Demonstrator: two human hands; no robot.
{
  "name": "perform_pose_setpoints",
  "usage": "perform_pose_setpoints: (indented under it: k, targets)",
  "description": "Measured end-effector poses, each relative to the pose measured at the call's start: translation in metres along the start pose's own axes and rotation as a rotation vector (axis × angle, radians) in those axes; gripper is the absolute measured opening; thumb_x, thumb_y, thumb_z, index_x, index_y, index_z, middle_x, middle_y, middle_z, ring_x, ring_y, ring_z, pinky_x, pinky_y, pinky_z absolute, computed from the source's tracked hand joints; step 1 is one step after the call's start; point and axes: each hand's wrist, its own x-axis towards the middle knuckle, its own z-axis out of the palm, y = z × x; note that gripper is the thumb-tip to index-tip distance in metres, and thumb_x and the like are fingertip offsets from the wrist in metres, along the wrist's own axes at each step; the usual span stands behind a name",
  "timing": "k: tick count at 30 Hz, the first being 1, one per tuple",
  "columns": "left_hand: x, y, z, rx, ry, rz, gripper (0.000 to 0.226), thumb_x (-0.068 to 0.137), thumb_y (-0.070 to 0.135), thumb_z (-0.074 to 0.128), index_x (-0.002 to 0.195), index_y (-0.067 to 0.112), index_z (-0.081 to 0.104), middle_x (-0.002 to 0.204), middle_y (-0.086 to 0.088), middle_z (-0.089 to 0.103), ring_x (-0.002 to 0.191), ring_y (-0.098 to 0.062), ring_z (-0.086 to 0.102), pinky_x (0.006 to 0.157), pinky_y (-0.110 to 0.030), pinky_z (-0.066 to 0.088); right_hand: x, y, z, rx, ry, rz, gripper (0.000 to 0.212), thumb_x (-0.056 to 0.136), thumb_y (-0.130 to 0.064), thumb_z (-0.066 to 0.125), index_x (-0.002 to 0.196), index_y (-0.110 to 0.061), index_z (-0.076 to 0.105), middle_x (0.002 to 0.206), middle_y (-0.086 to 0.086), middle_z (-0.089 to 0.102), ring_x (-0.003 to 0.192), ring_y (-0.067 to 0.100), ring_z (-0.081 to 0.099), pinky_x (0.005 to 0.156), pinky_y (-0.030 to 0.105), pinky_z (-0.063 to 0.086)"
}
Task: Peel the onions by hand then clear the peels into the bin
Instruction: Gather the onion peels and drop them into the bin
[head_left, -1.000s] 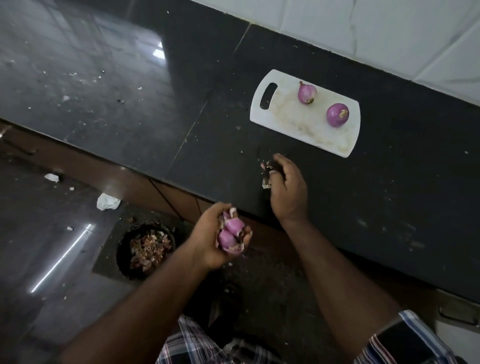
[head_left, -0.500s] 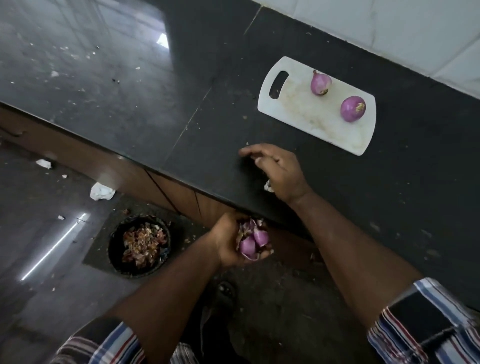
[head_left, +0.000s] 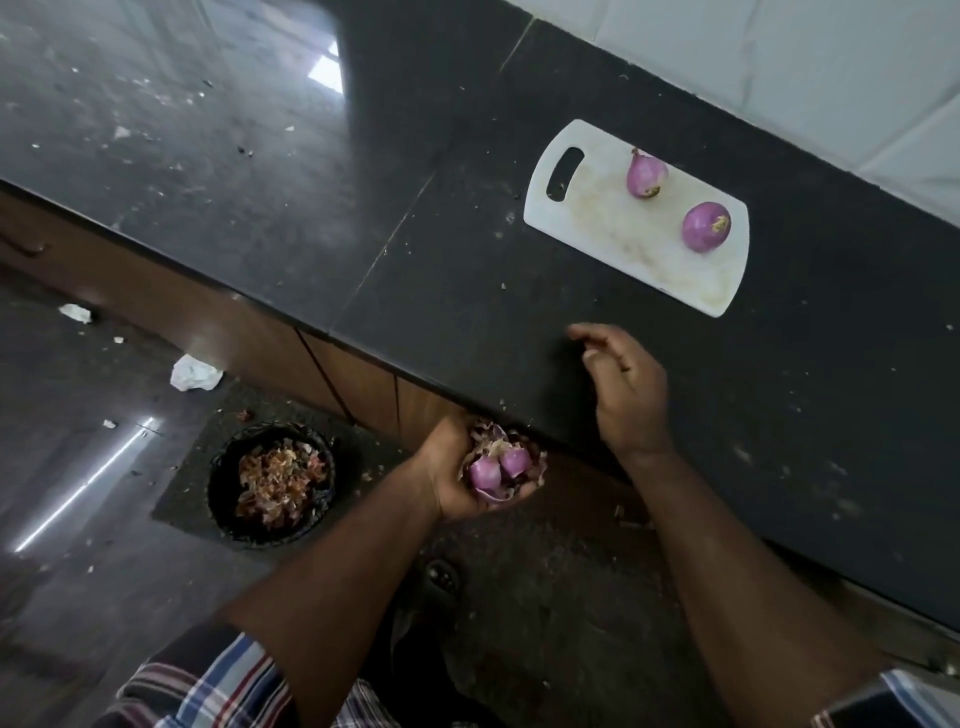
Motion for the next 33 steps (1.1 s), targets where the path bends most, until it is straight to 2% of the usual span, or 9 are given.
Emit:
perform_pose_setpoints:
  k: [3,5,7,12,17,19,22,28,33]
  targets:
    - [-0.002,0.001,0.002,-0.001,-0.045,-0.012,0.043,0.096,0.040,0.041,0.094,0.011,0.073,0.091,-0.009,0.074,0.082,-0.025,0.070,0.074,-0.041,0.060,-0.026,-0.016,0.030,0.040,-0.109,-0.043,0.035,0.085,-0.016,0.050,0.110,-0.008,0.073,0.113,0.002,0.073,0.110,0.012,0.066,0.099,0.036,0.051]
    - [-0.005,0.001,0.004,-0.054,-0.082,-0.036,0.045,0.097,0.039,0.043,0.085,0.009,0.075,0.087,-0.010,0.074,0.074,-0.026,0.073,0.066,-0.039,0.062,-0.042,-0.033,0.046,0.247,-0.231,0.048,0.033,0.086,-0.010,0.048,0.107,-0.005,0.073,0.111,0.007,0.074,0.111,0.021,0.067,0.099,0.038,0.052]
    - [-0.005,0.001,0.002,-0.066,-0.078,-0.044,0.045,0.099,0.043,0.043,0.094,0.010,0.072,0.093,-0.011,0.075,0.079,-0.027,0.074,0.067,-0.039,0.061,-0.040,-0.045,0.050,0.384,-0.309,0.100,0.032,0.087,-0.008,0.047,0.104,-0.003,0.074,0.109,0.013,0.074,0.109,0.028,0.068,0.098,0.043,0.053]
    - [-0.009,0.007,-0.004,0.046,-0.002,0.016,0.042,0.099,0.042,0.038,0.094,0.012,0.067,0.080,-0.009,0.074,0.076,-0.024,0.068,0.065,-0.039,0.059,0.051,-0.038,0.035,-0.095,-0.122,-0.081,0.036,0.089,-0.022,0.054,0.119,-0.013,0.071,0.121,0.000,0.071,0.115,0.010,0.063,0.104,0.038,0.048]
    - [-0.009,0.008,-0.005,0.043,-0.014,0.016,0.041,0.098,0.041,0.039,0.091,0.012,0.067,0.078,-0.007,0.073,0.074,-0.023,0.069,0.072,-0.041,0.058,0.050,-0.034,0.053,-0.379,-0.414,-0.292,0.047,0.089,-0.018,0.054,0.134,-0.009,0.060,0.140,0.008,0.060,0.136,0.017,0.050,0.120,0.036,0.031]
    - [-0.012,0.009,-0.005,0.035,-0.036,0.026,0.042,0.098,0.045,0.041,0.094,0.013,0.067,0.081,-0.007,0.074,0.078,-0.023,0.070,0.078,-0.042,0.057,0.018,-0.035,0.051,-0.359,-0.528,-0.364,0.046,0.088,-0.013,0.054,0.133,-0.009,0.061,0.139,0.007,0.061,0.136,0.016,0.050,0.121,0.034,0.029]
    - [-0.019,0.010,-0.003,-0.033,-0.088,0.035,0.044,0.094,0.051,0.047,0.087,0.013,0.069,0.080,-0.007,0.074,0.068,-0.022,0.073,0.064,-0.034,0.062,-0.038,-0.039,0.044,-0.210,-0.634,-0.372,0.042,0.086,-0.005,0.054,0.126,-0.006,0.066,0.132,0.005,0.066,0.129,0.011,0.057,0.116,0.028,0.035]
    - [-0.016,0.008,-0.004,0.072,0.021,0.070,0.041,0.097,0.044,0.041,0.092,0.013,0.067,0.079,-0.008,0.074,0.079,-0.025,0.067,0.076,-0.040,0.055,-0.012,-0.021,0.011,-0.246,-0.165,-0.226,0.035,0.090,-0.017,0.056,0.121,-0.009,0.069,0.128,0.003,0.068,0.123,0.007,0.058,0.110,0.025,0.042]
    - [-0.017,0.003,-0.005,0.028,-0.031,0.115,0.047,0.097,0.042,0.043,0.076,0.014,0.075,0.075,-0.002,0.073,0.067,-0.019,0.072,0.067,-0.030,0.058,-0.057,-0.014,0.053,-0.425,-0.301,-0.431,0.037,0.094,-0.020,0.050,0.123,-0.006,0.068,0.135,0.010,0.063,0.134,0.021,0.053,0.118,0.039,0.034]
